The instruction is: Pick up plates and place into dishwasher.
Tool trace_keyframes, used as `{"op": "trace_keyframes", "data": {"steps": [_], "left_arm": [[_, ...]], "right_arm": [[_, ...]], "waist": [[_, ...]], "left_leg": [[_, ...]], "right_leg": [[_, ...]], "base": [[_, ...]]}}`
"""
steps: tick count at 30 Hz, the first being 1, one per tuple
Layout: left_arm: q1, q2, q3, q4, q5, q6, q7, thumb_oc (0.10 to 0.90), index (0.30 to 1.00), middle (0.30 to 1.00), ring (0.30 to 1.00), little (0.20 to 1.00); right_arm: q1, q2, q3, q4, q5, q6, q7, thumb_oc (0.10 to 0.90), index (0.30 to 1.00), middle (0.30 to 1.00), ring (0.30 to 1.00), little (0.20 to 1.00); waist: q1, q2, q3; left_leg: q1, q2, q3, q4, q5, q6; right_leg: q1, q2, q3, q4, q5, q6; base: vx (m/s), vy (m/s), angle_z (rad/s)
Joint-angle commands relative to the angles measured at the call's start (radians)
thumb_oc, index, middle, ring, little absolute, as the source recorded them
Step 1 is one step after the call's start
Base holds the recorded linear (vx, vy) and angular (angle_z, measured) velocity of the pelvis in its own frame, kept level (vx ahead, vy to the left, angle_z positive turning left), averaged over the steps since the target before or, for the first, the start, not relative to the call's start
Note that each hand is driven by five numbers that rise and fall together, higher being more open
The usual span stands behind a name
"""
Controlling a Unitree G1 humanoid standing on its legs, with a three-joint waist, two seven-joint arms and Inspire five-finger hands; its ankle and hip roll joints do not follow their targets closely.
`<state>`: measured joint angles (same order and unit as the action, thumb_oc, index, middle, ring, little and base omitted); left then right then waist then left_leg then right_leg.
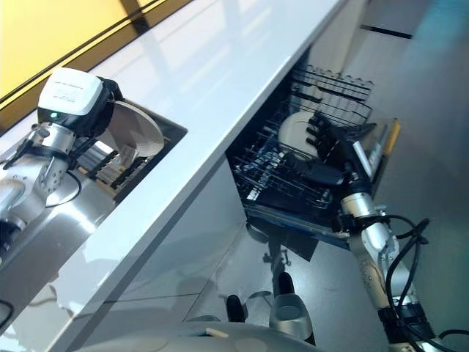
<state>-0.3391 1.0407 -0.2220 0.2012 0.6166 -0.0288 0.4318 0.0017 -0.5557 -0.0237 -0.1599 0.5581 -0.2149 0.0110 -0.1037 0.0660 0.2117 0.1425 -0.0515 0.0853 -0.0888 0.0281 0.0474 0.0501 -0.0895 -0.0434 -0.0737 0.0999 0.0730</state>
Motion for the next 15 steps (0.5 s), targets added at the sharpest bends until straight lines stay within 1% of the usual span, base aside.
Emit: {"op": "trace_keyframes", "data": {"steps": [1, 4, 7, 9, 13, 14, 15], "left_arm": [[-0.028, 0.058, 0.247, -0.117, -0.045, -0.033, 0.149, 0.1, 0.3, 0.3, 0.3, 0.2], [0.036, 0.011, 0.337, -0.202, -0.039, -0.08, 0.168, 0.1, 0.3, 0.3, 0.3, 0.2], [0.063, -0.019, 0.371, -0.263, -0.023, -0.114, 0.182, 0.1, 0.3, 0.3, 0.3, 0.2], [0.058, -0.032, 0.375, -0.299, -0.029, -0.133, 0.18, 0.1, 0.3, 0.3, 0.3, 0.2], [0.047, -0.068, 0.375, -0.349, -0.036, -0.192, 0.179, 0.1, 0.3, 0.3, 0.3, 0.2], [0.044, -0.073, 0.374, -0.354, -0.033, -0.196, 0.178, 0.1, 0.3, 0.3, 0.3, 0.2], [0.033, -0.09, 0.362, -0.371, -0.032, -0.21, 0.173, 0.1, 0.3, 0.3, 0.3, 0.2]], "right_arm": [[-0.131, -0.037, -0.066, -0.129, -0.045, -0.129, 0.008, 0.8, 0.9, 0.9, 0.9, 0.9], [-0.148, -0.045, -0.081, -0.153, -0.077, -0.123, 0.007, 0.8, 0.9, 0.9, 0.9, 0.9], [-0.169, -0.053, -0.075, -0.167, -0.106, -0.122, 0.006, 0.8, 0.9, 0.9, 0.9, 0.9], [-0.193, -0.059, -0.062, -0.177, -0.112, -0.12, 0.022, 0.8, 0.9, 0.9, 0.9, 0.9], [-0.24, -0.062, -0.024, -0.199, -0.109, -0.09, 0.078, 0.8, 0.9, 0.9, 0.9, 0.9], [-0.245, -0.061, -0.018, -0.199, -0.113, -0.088, 0.08, 0.8, 0.9, 0.9, 0.9, 0.9], [-0.271, -0.058, 0.008, -0.204, -0.117, -0.078, 0.092, 0.8, 0.9, 0.9, 0.9, 0.9]], "waist": [[0.045, -0.009, -0.107], [0.07, -0.021, -0.111], [0.089, -0.031, -0.116], [0.101, -0.038, -0.119], [0.125, -0.048, -0.121], [0.127, -0.049, -0.121], [0.135, -0.052, -0.122]], "left_leg": [[-0.007, -0.057, -0.024, 0.031, -0.131, 0.033], [-0.008, -0.048, -0.052, 0.03, -0.125, 0.026], [-0.01, -0.041, -0.076, 0.029, -0.119, 0.016], [-0.012, -0.035, -0.088, 0.029, -0.114, 0.009], [-0.022, -0.024, -0.112, 0.034, -0.106, -0.007], [-0.023, -0.024, -0.115, 0.035, -0.105, -0.008], [-0.026, -0.022, -0.127, 0.038, -0.103, -0.014]], "right_leg": [[-0.02, 0.056, -0.027, 0.174, -0.199, 0.038], [-0.008, 0.063, -0.055, 0.182, -0.216, 0.023], [0.003, 0.071, -0.081, 0.184, -0.229, 0.009], [0.009, 0.074, -0.098, 0.182, -0.234, 0.002], [0.018, 0.08, -0.126, 0.179, -0.244, -0.012], [0.019, 0.082, -0.128, 0.179, -0.245, -0.015], [0.023, 0.085, -0.136, 0.177, -0.248, -0.021]], "base": [[-0.05, -0.132, 0.33], [-0.05, -0.137, 0.48], [-0.05, -0.149, 0.43], [-0.04, -0.157, 0.49], [-0.04, -0.152, 0.33], [-0.04, -0.154, 0.25], [-0.04, -0.149, 0.18]]}}
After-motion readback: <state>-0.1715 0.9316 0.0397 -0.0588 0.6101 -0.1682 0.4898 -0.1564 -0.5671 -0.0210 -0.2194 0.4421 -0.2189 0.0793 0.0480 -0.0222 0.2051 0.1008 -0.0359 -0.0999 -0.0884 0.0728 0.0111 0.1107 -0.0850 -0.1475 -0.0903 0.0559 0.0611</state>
